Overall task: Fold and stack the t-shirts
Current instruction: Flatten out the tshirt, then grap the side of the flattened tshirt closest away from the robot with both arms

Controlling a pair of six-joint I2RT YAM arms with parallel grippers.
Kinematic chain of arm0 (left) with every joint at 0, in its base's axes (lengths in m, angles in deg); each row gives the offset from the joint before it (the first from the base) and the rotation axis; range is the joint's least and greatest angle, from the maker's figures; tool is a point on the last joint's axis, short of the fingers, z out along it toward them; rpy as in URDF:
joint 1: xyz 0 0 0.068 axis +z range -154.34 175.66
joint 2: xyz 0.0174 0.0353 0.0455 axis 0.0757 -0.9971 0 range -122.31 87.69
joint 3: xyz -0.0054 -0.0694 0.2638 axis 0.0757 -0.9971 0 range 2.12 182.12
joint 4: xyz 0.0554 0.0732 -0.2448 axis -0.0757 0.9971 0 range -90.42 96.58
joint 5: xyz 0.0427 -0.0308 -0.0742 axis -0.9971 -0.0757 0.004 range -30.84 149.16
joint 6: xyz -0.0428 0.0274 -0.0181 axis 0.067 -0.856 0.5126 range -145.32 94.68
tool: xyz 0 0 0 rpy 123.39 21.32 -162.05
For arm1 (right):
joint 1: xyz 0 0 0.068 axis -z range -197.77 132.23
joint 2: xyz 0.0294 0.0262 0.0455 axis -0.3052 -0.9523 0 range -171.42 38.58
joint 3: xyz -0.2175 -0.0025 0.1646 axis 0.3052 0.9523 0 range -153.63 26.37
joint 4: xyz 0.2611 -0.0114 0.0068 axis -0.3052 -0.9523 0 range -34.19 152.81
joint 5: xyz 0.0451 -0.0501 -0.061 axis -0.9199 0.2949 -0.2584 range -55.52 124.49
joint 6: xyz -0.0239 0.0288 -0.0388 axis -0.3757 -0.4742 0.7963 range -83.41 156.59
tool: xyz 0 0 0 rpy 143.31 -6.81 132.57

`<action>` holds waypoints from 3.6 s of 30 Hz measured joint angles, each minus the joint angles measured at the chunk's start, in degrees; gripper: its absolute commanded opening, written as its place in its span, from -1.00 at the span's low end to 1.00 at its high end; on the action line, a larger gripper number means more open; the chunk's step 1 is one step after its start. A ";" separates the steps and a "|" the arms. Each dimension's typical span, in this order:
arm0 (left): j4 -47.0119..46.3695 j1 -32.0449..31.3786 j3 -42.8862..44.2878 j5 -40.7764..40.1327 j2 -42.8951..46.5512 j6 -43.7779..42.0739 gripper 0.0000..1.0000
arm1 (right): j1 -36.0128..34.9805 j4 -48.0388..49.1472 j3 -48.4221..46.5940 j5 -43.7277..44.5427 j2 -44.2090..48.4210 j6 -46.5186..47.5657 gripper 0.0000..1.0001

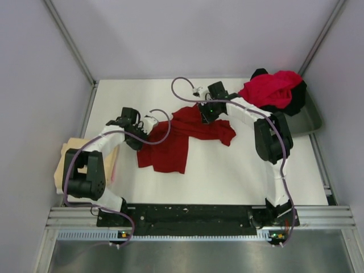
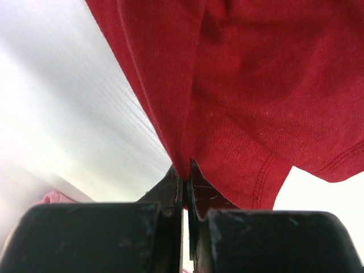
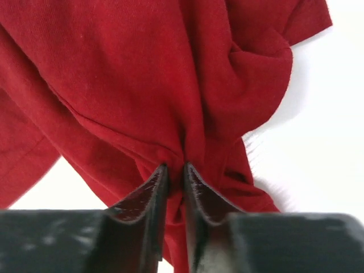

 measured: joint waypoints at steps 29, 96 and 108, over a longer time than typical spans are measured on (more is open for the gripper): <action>23.93 -0.70 50.47 -2.36 35.54 -2.40 -1.00 | 0.70 -0.39 3.61 2.89 73.75 -7.28 -1.00; -11.85 0.98 -24.74 -18.05 15.78 -33.40 -1.00 | -26.77 -6.21 65.35 13.88 54.34 -60.30 -1.00; 4.33 1.03 -20.76 -14.49 29.16 -28.24 -1.00 | -26.29 -21.94 62.90 18.05 86.01 -67.84 -1.00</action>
